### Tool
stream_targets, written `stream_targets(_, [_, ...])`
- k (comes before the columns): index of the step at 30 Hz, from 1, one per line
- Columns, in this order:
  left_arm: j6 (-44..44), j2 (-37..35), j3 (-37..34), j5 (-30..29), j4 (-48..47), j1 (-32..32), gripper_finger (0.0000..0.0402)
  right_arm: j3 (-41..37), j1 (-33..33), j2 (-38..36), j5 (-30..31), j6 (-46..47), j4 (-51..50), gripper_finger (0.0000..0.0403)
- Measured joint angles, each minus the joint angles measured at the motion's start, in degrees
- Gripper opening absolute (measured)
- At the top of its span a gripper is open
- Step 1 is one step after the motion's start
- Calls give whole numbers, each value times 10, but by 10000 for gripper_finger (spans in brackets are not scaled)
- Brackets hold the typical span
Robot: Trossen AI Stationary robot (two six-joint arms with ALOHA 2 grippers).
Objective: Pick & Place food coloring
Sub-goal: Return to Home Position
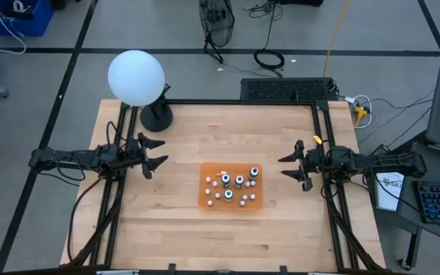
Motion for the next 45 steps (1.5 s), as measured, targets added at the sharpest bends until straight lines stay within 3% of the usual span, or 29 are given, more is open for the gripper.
stream_targets(45, [0,0,0,0,0,0,319,0,0,0,0,0,0,196])
